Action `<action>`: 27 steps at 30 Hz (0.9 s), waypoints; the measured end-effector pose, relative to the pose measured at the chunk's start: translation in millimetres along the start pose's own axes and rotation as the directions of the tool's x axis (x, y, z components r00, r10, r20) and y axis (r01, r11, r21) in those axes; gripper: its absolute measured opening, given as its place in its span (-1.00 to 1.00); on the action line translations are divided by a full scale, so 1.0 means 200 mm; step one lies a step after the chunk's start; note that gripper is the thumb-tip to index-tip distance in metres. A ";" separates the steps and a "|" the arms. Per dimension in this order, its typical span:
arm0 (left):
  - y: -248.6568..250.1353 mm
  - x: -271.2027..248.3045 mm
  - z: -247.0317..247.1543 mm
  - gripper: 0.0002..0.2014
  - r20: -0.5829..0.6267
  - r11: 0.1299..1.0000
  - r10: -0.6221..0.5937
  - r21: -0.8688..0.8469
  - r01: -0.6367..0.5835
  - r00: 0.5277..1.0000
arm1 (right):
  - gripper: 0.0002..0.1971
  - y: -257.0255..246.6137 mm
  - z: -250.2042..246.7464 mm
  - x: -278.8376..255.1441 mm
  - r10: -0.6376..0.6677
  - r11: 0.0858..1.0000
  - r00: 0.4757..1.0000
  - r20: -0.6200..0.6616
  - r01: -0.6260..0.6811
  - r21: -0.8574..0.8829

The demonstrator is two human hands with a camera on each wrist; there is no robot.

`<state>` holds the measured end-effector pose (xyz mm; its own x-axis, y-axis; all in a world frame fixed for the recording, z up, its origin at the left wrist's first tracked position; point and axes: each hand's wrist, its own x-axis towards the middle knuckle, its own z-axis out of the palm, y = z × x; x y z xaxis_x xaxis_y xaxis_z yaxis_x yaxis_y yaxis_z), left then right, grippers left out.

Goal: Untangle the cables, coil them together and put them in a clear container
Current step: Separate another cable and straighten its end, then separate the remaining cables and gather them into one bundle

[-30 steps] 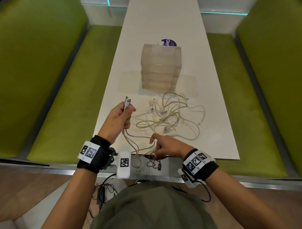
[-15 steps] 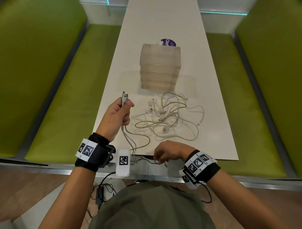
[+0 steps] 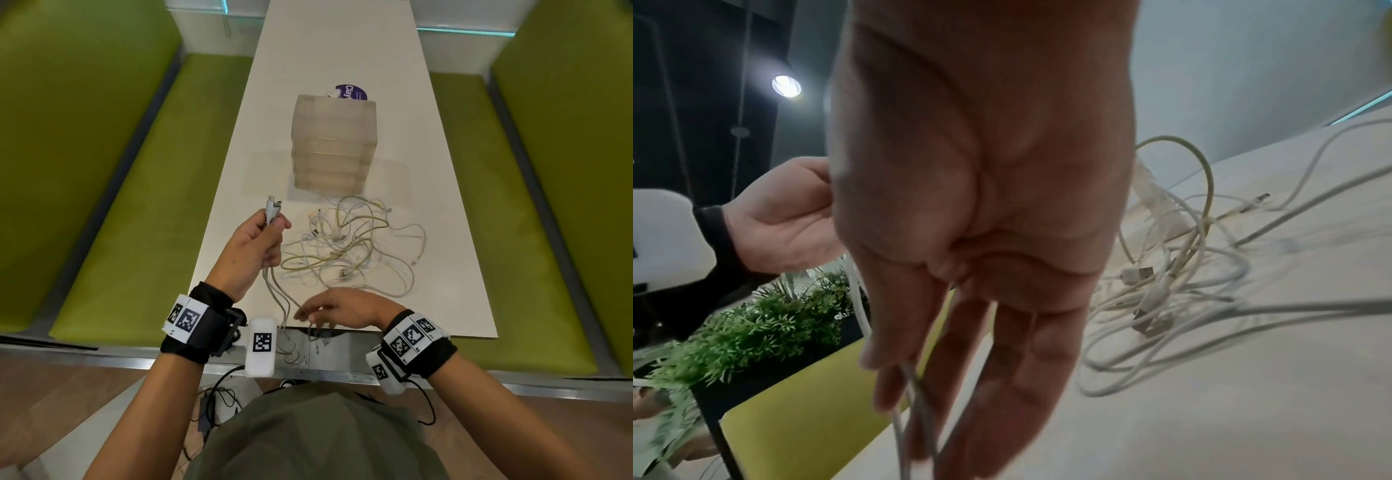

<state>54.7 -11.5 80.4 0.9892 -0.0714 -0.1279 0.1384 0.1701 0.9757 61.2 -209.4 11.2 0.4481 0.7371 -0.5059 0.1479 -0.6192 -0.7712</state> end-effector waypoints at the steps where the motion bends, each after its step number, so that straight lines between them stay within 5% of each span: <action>1: -0.01 0.00 0.00 -0.86 0.005 1.000 -0.006 -0.005 0.006 1.000 | -0.72 0.01 0.00 0.01 0.009 1.000 0.999 0.037 -0.010 0.015; 3: -0.02 -0.01 0.00 -0.86 0.010 1.000 -0.019 -0.015 0.019 1.000 | -0.70 0.04 -0.02 0.01 0.042 0.999 0.998 -0.039 -0.042 -0.001; 5: -0.02 -0.02 0.00 -0.85 0.010 0.999 -0.026 -0.022 0.026 1.000 | -0.63 0.08 -0.07 0.01 0.068 0.995 0.962 -0.266 -0.084 -0.048; 8: -0.02 -0.02 -0.01 -0.86 0.006 1.000 -0.022 -0.004 0.023 1.000 | -0.62 0.16 -0.16 0.00 0.089 0.942 0.804 -0.588 -0.261 -0.213; 10: -0.01 -0.01 -0.01 -0.90 -0.004 0.999 -0.035 -0.023 0.035 0.999 | -0.61 0.23 -0.21 -0.01 0.133 0.865 0.736 -0.664 -0.413 -0.285; 13: -0.03 0.01 0.00 -0.85 -0.022 0.994 -0.067 -0.086 0.065 0.998 | -0.77 0.30 -0.23 -0.02 0.168 0.800 0.701 -0.693 -0.508 -0.320; 17: -0.07 0.02 0.01 -0.78 -0.027 0.997 -0.056 -0.046 0.055 0.998 | -0.87 0.29 -0.25 -0.04 0.005 0.913 0.611 -0.792 -0.325 -0.245; 21: -0.12 0.06 0.06 -0.78 -0.129 0.996 -0.028 -0.084 0.017 0.991 | -0.95 0.10 -0.28 -0.09 0.009 0.998 0.490 -0.871 0.046 0.036; 27: -0.16 0.14 0.19 -0.87 -0.147 0.968 -0.036 -0.250 -0.002 0.988 | -0.98 -0.13 -0.24 -0.02 -0.008 0.948 0.539 -0.842 0.273 0.165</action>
<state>75.4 -56.7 52.9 0.9799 0.0682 -0.1874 0.1436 0.4109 0.9003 98.1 -208.2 52.0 0.9828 0.1748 0.0591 0.1168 -0.3411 -0.9327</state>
